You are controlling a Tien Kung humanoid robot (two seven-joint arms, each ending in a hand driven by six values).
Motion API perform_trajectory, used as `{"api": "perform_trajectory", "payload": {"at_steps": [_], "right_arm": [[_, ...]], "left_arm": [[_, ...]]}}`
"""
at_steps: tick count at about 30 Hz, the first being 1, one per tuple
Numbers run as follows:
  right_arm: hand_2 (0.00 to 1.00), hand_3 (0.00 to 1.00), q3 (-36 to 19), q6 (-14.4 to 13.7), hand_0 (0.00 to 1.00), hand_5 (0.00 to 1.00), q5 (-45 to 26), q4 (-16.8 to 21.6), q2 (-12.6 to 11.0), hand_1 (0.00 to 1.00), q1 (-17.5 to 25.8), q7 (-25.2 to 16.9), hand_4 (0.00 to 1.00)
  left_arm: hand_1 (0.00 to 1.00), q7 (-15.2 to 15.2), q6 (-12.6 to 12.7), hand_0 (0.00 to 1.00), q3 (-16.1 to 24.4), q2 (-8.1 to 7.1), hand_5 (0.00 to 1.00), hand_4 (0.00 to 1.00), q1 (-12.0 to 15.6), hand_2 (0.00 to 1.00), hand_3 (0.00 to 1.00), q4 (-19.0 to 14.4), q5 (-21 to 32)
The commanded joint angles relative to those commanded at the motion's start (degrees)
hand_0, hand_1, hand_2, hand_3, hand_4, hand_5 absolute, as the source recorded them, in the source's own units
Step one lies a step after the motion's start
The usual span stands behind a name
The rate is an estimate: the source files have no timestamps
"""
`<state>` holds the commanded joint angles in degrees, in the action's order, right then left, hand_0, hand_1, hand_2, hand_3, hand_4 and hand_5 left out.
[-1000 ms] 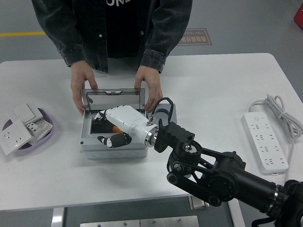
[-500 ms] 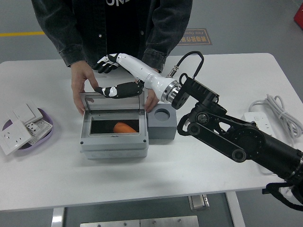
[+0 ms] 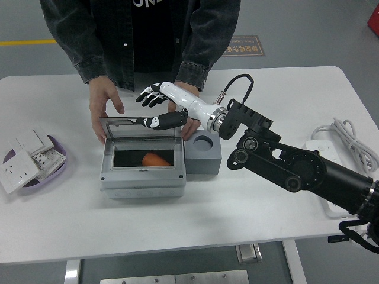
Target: Pick up the cylinder from the cube,place it in the box,flap close box
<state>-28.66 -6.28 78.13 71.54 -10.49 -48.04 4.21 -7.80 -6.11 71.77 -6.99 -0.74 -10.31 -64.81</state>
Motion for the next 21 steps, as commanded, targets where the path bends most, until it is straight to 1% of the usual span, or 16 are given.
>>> {"api": "perform_trajectory", "payload": {"at_steps": [3, 7, 16, 21], "right_arm": [[0.670, 0.701, 0.93, 0.05, 0.720, 0.336, 1.18, 3.15, -1.45, 0.659, 0.68, 0.57, 0.746], [0.672, 0.702, 2.34, 0.03, 0.715, 0.335, 3.47, 7.20, -2.74, 0.662, 1.84, 1.66, 0.740], [0.675, 0.704, 4.29, -0.54, 0.716, 0.339, 10.66, 12.48, -3.28, 0.661, 5.78, 4.24, 0.739], [0.673, 0.704, 6.04, -0.96, 0.715, 0.336, 10.58, 14.09, -3.64, 0.661, 7.51, 3.77, 0.735]], "left_arm": [[0.673, 0.00, 0.00, 0.639, 0.15, 0.06, 0.330, 0.757, 0.12, 0.663, 0.711, 0.00, -0.03], [0.673, 0.02, 0.01, 0.639, 0.32, 0.08, 0.330, 0.757, 0.24, 0.662, 0.711, 0.00, -0.04], [0.673, 0.28, 0.03, 0.639, -0.01, 0.16, 0.330, 0.757, 0.17, 0.662, 0.711, 0.00, 0.37], [0.673, 0.21, 0.05, 0.639, 0.08, 0.12, 0.328, 0.757, 0.35, 0.663, 0.711, 0.00, 0.42]]}}
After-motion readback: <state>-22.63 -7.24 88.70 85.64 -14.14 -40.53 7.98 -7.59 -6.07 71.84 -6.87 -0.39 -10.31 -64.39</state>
